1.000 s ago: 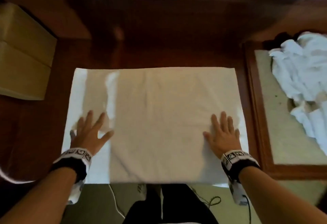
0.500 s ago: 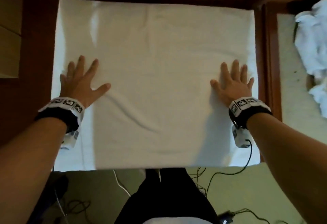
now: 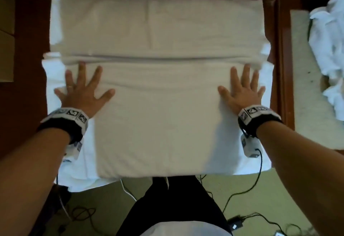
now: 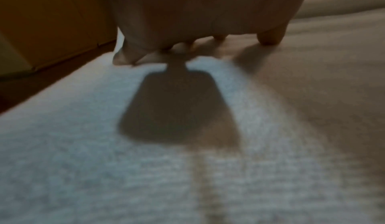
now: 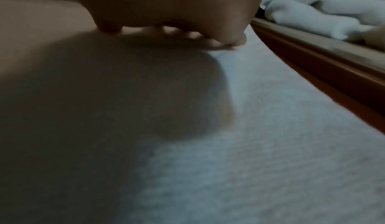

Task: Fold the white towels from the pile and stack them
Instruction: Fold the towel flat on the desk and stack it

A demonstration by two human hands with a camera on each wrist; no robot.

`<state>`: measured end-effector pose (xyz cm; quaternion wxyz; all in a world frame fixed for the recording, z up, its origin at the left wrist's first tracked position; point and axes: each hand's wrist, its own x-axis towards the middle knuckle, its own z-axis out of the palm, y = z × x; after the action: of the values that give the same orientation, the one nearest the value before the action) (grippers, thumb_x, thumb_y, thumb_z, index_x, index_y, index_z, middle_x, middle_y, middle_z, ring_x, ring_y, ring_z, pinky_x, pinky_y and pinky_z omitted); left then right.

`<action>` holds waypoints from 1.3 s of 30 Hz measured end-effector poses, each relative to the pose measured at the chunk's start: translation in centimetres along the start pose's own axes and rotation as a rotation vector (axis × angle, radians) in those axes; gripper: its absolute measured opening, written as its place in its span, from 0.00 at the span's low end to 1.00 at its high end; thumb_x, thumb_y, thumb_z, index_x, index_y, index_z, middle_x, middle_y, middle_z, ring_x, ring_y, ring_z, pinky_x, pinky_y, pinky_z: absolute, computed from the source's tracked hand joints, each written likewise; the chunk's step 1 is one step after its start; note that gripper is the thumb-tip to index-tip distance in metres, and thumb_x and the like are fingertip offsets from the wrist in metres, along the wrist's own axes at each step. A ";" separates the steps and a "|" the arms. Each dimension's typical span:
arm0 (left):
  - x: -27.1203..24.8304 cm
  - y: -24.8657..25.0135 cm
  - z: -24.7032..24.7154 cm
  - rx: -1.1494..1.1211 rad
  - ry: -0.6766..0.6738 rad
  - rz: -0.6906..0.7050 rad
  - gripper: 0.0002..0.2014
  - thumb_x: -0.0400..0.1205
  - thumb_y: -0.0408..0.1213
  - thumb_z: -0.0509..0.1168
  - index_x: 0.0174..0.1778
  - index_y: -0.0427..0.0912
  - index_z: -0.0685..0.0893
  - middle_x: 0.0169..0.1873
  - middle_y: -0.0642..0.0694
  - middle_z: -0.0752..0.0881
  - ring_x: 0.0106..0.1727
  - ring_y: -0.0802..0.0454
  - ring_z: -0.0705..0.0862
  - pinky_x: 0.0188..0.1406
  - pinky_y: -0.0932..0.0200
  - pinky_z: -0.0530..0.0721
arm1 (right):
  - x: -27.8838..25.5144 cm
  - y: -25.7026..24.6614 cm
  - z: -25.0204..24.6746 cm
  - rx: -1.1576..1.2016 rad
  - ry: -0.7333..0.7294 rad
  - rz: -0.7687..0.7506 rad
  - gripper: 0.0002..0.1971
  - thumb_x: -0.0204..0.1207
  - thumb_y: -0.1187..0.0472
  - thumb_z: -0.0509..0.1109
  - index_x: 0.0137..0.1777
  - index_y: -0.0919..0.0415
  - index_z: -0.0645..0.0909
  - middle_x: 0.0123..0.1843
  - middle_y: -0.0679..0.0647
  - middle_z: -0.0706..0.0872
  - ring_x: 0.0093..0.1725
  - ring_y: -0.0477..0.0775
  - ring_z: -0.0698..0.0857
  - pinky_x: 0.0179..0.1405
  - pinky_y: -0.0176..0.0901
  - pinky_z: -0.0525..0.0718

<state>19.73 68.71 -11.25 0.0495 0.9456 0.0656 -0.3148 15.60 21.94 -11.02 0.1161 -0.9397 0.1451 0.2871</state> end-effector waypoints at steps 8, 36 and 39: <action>-4.5 -0.2 2.6 0.023 0.009 0.065 0.42 0.76 0.76 0.47 0.84 0.72 0.38 0.86 0.56 0.32 0.88 0.42 0.38 0.78 0.19 0.46 | -4.2 0.0 1.1 -0.026 -0.022 -0.022 0.37 0.82 0.31 0.47 0.86 0.39 0.35 0.86 0.50 0.26 0.84 0.60 0.27 0.82 0.73 0.38; -12.4 -3.0 7.8 -0.158 0.259 0.132 0.31 0.86 0.54 0.59 0.86 0.49 0.63 0.88 0.42 0.55 0.88 0.41 0.51 0.84 0.33 0.51 | -11.6 1.9 7.1 -0.126 0.061 -0.071 0.35 0.84 0.34 0.45 0.86 0.40 0.36 0.87 0.52 0.28 0.86 0.61 0.32 0.84 0.71 0.43; -15.1 -6.0 7.2 -0.253 0.429 0.053 0.22 0.81 0.36 0.61 0.73 0.39 0.81 0.76 0.37 0.75 0.80 0.36 0.67 0.79 0.34 0.64 | -12.2 -1.5 7.8 -0.150 0.149 -0.166 0.35 0.85 0.39 0.49 0.88 0.49 0.44 0.88 0.57 0.34 0.87 0.62 0.37 0.84 0.69 0.47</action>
<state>2.54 72.28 -8.24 0.1604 0.9785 0.0888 -0.0946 2.46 28.21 -10.17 0.0578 -0.9732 0.0534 0.2160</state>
